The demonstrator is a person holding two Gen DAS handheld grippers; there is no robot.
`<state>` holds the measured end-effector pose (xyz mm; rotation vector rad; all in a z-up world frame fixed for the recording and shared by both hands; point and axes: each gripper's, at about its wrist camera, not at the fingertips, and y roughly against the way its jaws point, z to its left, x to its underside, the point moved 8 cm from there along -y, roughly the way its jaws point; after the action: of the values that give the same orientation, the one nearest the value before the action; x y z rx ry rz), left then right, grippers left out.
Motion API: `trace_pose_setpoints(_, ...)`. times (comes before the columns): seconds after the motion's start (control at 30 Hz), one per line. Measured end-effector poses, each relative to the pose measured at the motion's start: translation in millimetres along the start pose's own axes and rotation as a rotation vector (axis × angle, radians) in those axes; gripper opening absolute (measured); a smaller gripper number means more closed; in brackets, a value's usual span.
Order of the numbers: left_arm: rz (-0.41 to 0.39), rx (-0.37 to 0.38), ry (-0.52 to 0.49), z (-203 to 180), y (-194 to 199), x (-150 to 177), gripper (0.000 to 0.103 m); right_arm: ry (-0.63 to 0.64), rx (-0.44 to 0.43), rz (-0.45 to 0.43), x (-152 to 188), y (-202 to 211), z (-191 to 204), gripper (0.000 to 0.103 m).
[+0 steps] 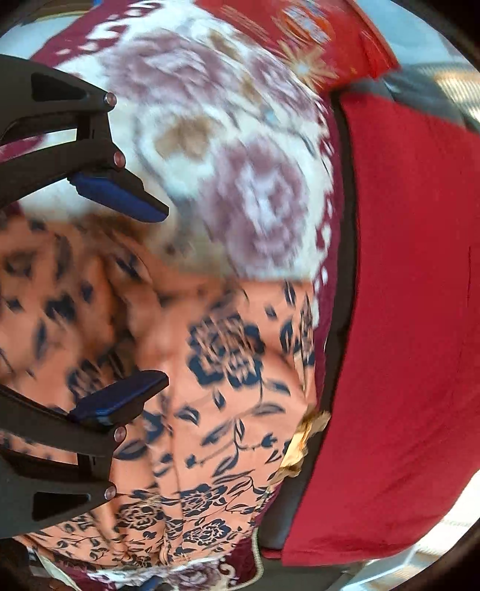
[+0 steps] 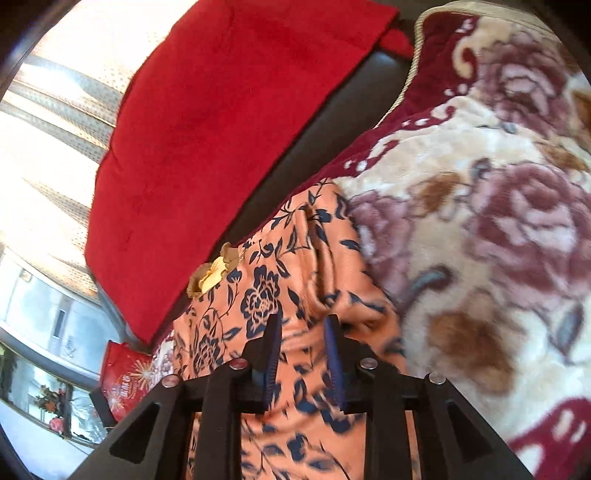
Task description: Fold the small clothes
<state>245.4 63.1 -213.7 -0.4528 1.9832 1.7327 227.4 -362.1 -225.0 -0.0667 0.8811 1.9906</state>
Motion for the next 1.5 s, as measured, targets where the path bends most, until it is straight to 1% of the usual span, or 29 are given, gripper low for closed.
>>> trace_pose_setpoints(0.03, -0.003, 0.002, 0.015, 7.5, 3.7, 4.3, 0.083, -0.004, -0.004, -0.005, 3.8, 7.0, -3.8, 0.040)
trace_pose_setpoints(0.07, -0.005, 0.000, 0.029, 15.5, 7.7, 9.6, 0.083, -0.008, -0.005, -0.006, 8.6, 13.7, -8.1, 0.066)
trace_pose_setpoints(0.1, -0.003, -0.006, 0.043, 23.1, 9.5, 15.9, 0.083, -0.010, -0.001, -0.010, 13.1, 16.4, -8.9, 0.077)
trace_pose_setpoints(0.13, 0.000, -0.010, 0.054, 30.8, 13.2, 23.1, 0.083, -0.007, 0.006, -0.025, 18.6, 23.3, -11.3, 0.082)
trace_pose_setpoints(0.17, 0.004, -0.013, 0.068, 38.6, 17.7, 35.7, 0.083, 0.004, 0.008, -0.034, 24.2, 28.2, -11.2, 0.082)
trace_pose_setpoints(0.23, 0.023, -0.001, 0.087, 49.0, 24.2, 55.0, 0.083, 0.025, 0.013, -0.020, 39.1, 40.7, -16.8, 0.082)
trace_pose_setpoints(0.33, 0.045, 0.039, 0.114, 56.6, 33.4, 83.9, 0.083, 0.057, 0.052, 0.029, 71.3, 50.8, -26.4, 0.082)
trace_pose_setpoints(0.53, 0.095, 0.062, 0.118, 58.6, 45.0, 130.5, 0.083, 0.095, 0.059, 0.122, 126.5, 60.8, -28.1, 0.082)
trace_pose_setpoints(0.6, 0.129, 0.057, 0.101, 55.9, 46.8, 145.3, 0.083, 0.116, 0.090, 0.158, 142.8, 59.8, -28.2, 0.082)
trace_pose_setpoints(0.67, 0.186, 0.093, 0.095, 48.6, 46.9, 164.2, 0.083, 0.100, 0.129, 0.205, 159.2, 54.4, -33.3, 0.082)
trace_pose_setpoints(0.7, 0.210, 0.109, 0.096, 46.6, 45.2, 170.3, 0.083, 0.080, 0.138, 0.241, 169.6, 50.4, -36.6, 0.082)
trace_pose_setpoints(0.77, 0.284, 0.144, 0.122, 42.5, 40.6, 189.3, 0.083, 0.053, 0.146, 0.282, 184.5, 46.3, -41.4, 0.082)
trace_pose_setpoints(0.83, 0.332, 0.155, 0.138, 41.2, 35.6, 201.9, 0.083, 0.027, 0.147, 0.323, 201.3, 40.5, -45.2, 0.082)
trace_pose_setpoints(0.9, 0.357, 0.137, 0.141, 41.5, 29.8, 210.9, 0.083, 0.026, 0.156, 0.344, 210.4, 37.2, -46.7, 0.082)
trace_pose_setpoints(0.97, 0.380, 0.120, 0.131, 39.2, 24.8, 216.8, 0.082, 0.040, 0.184, 0.361, 217.7, 30.6, -49.7, 0.082)
trace_pose_setpoints(1.03, 0.385, 0.137, 0.122, 32.2, 20.9, 219.5, 0.082, 0.043, 0.225, 0.376, 225.7, 23.0, -55.0, 0.082)
trace_pose_setpoints(1.1, 0.385, 0.170, 0.117, 24.5, 18.5, 222.1, 0.062, 0.029, 0.231, 0.382, 230.0, 17.4, -58.6, 0.082)
trace_pose_setpoints(1.13, 0.395, 0.179, 0.109, 21.0, 16.7, 223.8, 0.038, 0.008, 0.221, 0.384, 233.6, 13.8, -61.2, 0.081)
trace_pose_setpoints(1.17, 0.408, 0.187, 0.100, 17.6, 14.9, 225.8, 0.021, -0.018, 0.196, 0.384, 237.3, 11.5, -62.3, 0.075)
trace_pose_setpoints(1.2, 0.406, 0.195, 0.090, 13.7, 14.7, 227.1, 0.016, -0.031, 0.173, 0.384, 239.2, 10.6, -61.9, 0.067)
trace_pose_setpoints(1.23, 0.396, 0.211, 0.083, 11.2, 16.4, 226.5, 0.011, -0.041, 0.127, 0.388, 242.2, 9.9, -58.9, 0.048)
trace_pose_setpoints(1.27, 0.383, 0.234, 0.077, 6.9, 18.9, 224.9, 0.011, -0.038, 0.111, 0.391, 242.6, 10.3, -57.2, 0.036)
trace_pose_setpoints(1.3, 0.370, 0.260, 0.072, 2.7, 22.0, 222.2, 0.011, -0.020, 0.110, 0.386, 242.2, 12.8, -54.2, 0.033)
trace_pose_setpoints(1.33, 0.358, 0.278, 0.065, -0.2, 25.4, 219.6, 0.011, 0.015, 0.119, 0.371, 240.5, 16.4, -49.4, 0.026)
trace_pose_setpoints(1.4, 0.354, 0.284, 0.045, -2.0, 28.8, 216.4, 0.011, 0.024, 0.107, 0.357, 239.5, 22.5, -44.9, 0.022)
trace_pose_setpoints(1.43, 0.360, 0.288, 0.041, -2.1, 29.5, 216.0, 0.011, 0.016, 0.083, 0.349, 238.8, 26.4, -42.6, 0.017)
trace_pose_setpoints(1.47, 0.367, 0.293, 0.046, 0.2, 31.5, 217.4, 0.013, 0.012, 0.055, 0.339, 237.0, 30.7, -39.4, 0.016)
trace_pose_setpoints(1.5, 0.376, 0.293, 0.063, 4.1, 30.7, 216.1, 0.018, 0.012, 0.016, 0.322, 233.7, 35.7, -35.7, 0.016)
